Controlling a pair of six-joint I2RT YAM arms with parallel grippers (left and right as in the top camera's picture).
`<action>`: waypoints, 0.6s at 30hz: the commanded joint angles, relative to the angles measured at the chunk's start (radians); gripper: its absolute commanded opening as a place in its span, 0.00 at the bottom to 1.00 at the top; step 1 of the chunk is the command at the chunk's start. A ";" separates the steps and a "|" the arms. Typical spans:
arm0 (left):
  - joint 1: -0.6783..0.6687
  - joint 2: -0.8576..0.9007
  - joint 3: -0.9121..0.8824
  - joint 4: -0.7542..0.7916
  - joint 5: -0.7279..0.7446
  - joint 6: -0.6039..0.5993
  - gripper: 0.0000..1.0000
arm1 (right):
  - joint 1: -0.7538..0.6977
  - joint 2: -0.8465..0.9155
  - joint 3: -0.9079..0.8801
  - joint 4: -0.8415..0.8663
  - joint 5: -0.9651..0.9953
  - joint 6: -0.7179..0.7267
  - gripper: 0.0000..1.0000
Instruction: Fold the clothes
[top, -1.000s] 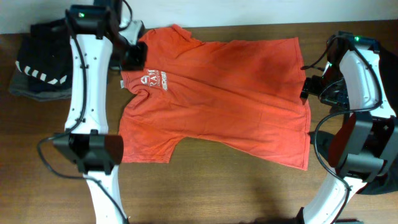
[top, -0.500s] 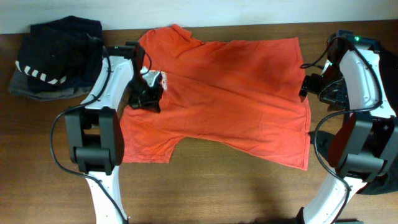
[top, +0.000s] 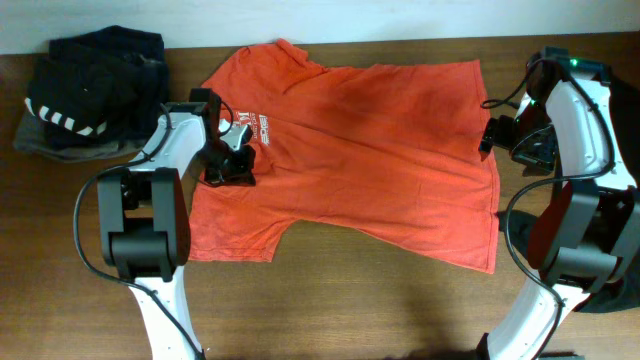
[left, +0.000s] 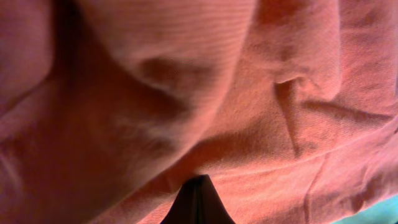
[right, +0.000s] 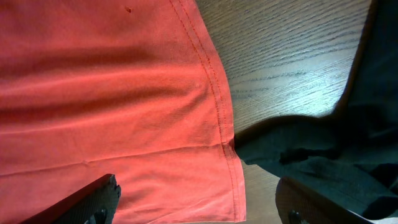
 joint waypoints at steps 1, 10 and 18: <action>0.032 0.004 -0.035 -0.035 -0.059 -0.029 0.00 | -0.002 -0.030 0.013 0.002 -0.010 -0.003 0.85; 0.073 0.004 -0.035 -0.174 -0.273 -0.173 0.00 | -0.002 -0.030 0.013 0.008 -0.010 -0.003 0.85; 0.077 0.004 -0.035 -0.290 -0.274 -0.201 0.00 | -0.002 -0.030 0.013 0.009 -0.010 -0.003 0.85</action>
